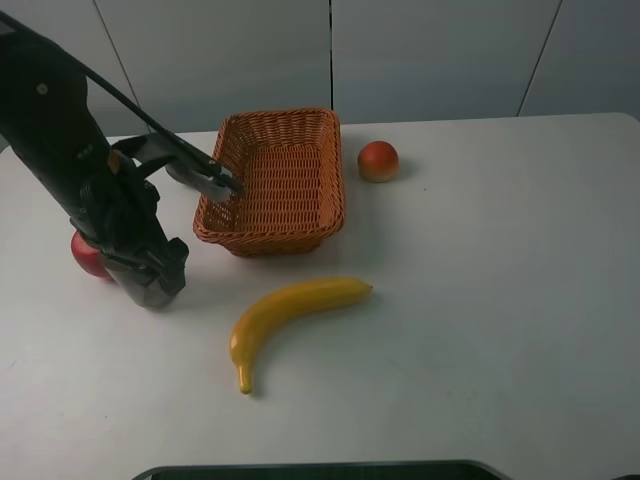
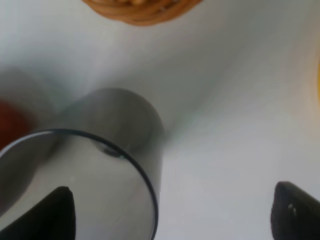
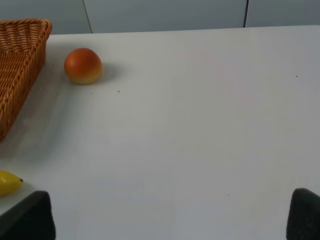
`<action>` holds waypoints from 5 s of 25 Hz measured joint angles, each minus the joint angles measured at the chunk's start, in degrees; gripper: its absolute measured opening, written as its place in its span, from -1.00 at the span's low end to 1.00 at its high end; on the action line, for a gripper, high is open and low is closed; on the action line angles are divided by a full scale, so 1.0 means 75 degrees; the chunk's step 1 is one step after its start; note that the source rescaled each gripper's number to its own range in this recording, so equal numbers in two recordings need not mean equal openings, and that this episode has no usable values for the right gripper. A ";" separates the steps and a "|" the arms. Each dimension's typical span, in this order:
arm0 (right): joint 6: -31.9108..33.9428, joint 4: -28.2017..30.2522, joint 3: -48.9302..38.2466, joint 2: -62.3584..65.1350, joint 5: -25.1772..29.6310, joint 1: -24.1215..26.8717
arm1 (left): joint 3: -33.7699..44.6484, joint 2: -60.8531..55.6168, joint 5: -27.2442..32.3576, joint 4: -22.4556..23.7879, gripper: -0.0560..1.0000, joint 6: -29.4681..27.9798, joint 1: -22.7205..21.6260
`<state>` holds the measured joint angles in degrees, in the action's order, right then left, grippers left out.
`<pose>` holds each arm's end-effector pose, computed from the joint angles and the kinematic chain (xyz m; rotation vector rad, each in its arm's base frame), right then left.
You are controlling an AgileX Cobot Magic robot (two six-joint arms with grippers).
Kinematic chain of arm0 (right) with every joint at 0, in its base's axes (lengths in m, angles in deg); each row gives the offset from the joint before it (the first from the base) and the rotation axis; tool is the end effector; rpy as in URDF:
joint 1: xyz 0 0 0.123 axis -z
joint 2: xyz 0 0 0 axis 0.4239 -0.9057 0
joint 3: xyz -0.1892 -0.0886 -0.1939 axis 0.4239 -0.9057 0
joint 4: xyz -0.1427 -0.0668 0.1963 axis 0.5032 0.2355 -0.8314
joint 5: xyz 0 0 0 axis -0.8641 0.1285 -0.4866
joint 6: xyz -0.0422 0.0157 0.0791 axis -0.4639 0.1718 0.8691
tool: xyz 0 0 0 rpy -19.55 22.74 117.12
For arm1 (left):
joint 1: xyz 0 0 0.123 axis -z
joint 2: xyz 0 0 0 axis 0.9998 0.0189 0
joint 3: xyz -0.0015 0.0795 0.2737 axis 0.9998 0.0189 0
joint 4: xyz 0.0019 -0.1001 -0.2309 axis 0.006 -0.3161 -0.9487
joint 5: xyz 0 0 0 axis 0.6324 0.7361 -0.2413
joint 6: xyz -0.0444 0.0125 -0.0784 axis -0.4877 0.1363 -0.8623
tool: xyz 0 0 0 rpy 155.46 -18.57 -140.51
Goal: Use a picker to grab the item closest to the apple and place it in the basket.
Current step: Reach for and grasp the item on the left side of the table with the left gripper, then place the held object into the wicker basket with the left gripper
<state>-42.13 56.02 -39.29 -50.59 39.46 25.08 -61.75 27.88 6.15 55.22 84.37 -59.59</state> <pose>-0.0073 0.0072 0.2750 -0.0261 2.0799 0.0963 0.2473 -0.1318 0.1761 0.9757 2.8491 0.0690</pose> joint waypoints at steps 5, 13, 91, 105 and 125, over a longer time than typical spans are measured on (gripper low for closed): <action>0.0000 0.0000 0.0000 0.0000 0.0000 0.0000 | 0.0561 0.0007 -0.0907 0.0000 1.00 0.0000 0.0000; -0.0005 0.0000 0.0000 0.0000 0.0000 0.0000 | 0.0620 0.0457 -0.1568 0.0027 1.00 -0.0014 0.0000; -0.0005 0.0000 0.0000 0.0000 0.0000 0.0000 | -0.4392 0.2697 -0.0877 -0.1233 -0.89 -0.0259 0.0000; -0.0005 0.0000 0.0000 0.0000 0.0000 0.0000 | -0.4410 0.3276 -0.1779 -0.1375 -0.61 0.0162 0.0000; -0.0005 0.0000 0.0000 0.0000 0.0000 0.0000 | -0.5000 0.2348 -0.0915 -0.1614 0.97 0.0162 0.0158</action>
<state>-42.17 56.02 -39.29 -50.59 39.46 25.08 -99.25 45.49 -0.71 43.12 85.58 -58.40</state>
